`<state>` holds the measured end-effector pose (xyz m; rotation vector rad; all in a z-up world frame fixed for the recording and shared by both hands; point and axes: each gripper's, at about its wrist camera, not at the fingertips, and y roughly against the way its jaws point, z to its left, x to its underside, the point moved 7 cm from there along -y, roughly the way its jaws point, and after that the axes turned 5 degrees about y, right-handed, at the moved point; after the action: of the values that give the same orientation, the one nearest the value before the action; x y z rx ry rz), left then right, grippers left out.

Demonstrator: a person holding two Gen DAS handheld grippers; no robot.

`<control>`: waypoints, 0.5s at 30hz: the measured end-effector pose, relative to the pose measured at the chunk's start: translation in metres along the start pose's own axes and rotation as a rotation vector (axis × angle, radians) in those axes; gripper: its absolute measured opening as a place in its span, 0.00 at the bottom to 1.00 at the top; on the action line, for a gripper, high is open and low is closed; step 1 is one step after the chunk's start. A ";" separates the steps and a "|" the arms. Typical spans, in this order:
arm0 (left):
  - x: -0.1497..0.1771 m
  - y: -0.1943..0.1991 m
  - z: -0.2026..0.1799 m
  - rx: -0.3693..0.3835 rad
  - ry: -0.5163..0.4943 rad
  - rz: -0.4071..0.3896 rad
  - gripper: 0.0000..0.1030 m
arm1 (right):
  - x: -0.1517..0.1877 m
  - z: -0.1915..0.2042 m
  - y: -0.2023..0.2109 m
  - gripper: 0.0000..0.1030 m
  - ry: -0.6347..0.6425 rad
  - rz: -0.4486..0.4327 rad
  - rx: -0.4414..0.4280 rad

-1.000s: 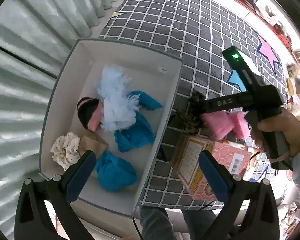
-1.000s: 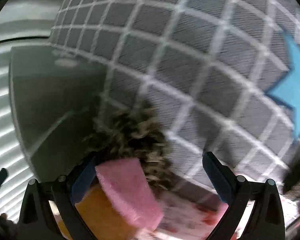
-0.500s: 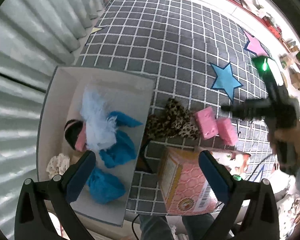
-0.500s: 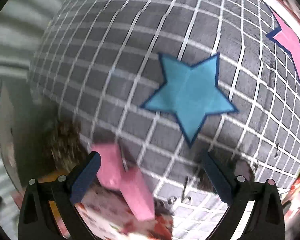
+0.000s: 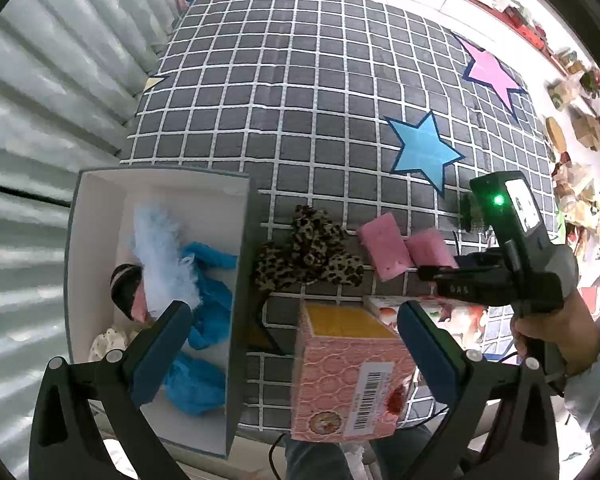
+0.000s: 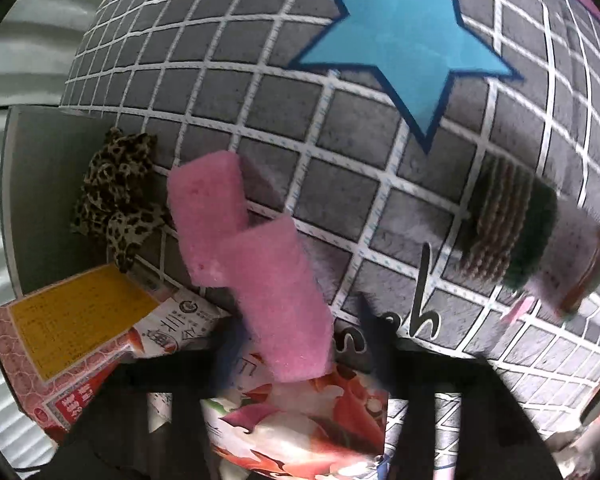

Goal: Organize soft objects
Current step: 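Grasp the dark knit hat with left tool while right tool grasps pink sponge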

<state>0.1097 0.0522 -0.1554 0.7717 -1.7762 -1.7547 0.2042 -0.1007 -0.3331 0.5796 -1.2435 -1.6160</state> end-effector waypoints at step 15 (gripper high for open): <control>-0.003 -0.011 -0.121 0.080 -0.150 0.014 1.00 | 0.095 -0.171 0.090 0.80 -0.446 -0.132 -0.101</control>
<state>0.1981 -0.0306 -0.1636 0.6736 -1.9553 -1.7829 0.3423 -0.2625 -0.2951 0.2453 -1.4556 -1.9781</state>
